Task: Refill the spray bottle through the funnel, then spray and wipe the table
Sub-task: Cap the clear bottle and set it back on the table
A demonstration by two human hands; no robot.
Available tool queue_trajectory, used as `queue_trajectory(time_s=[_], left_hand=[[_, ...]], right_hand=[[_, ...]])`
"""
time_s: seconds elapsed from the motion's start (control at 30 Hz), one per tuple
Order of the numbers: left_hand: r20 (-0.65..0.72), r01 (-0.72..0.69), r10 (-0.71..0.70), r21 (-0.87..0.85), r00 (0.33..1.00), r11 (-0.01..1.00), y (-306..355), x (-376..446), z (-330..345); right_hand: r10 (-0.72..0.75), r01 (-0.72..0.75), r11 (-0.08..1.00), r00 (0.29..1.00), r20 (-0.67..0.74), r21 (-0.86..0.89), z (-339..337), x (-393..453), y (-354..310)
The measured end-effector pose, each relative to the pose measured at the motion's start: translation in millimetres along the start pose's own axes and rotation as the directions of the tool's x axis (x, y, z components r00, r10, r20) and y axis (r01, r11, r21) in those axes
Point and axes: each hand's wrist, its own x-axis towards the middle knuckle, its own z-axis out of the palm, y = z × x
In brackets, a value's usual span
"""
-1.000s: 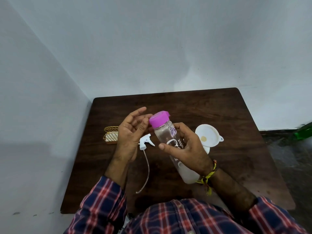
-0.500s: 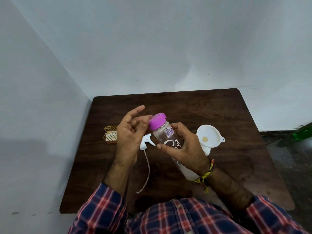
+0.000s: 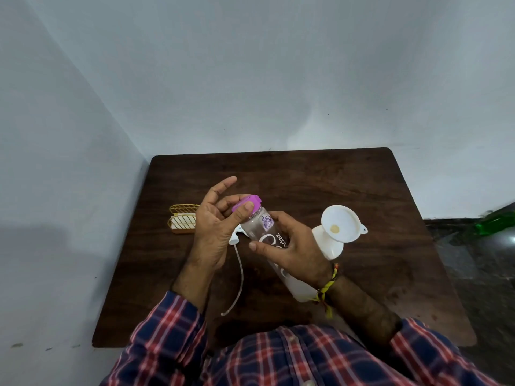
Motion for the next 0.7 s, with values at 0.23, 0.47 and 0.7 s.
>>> queue_trajectory(time_s=[0.23, 0.47, 0.7], left_hand=[[-0.159, 0.051, -0.029, 0.135, 0.987, 0.99, -35, -2, -24], [-0.359, 0.493, -0.359, 0.419, 0.861, 0.762, -92, -21, -73], [-0.514, 0.654, -0.406, 0.629, 0.756, 0.42, -134, -10, -105]], right_hand=[[0.12, -0.138, 0.952, 0.989, -0.082, -0.272, 5, -2, 21], [0.04, -0.096, 0.941, 0.984, -0.175, -0.324, 2, -21, 30], [0.054, -0.129, 0.915, 0.978, -0.202, -0.382, 7, -13, 31]])
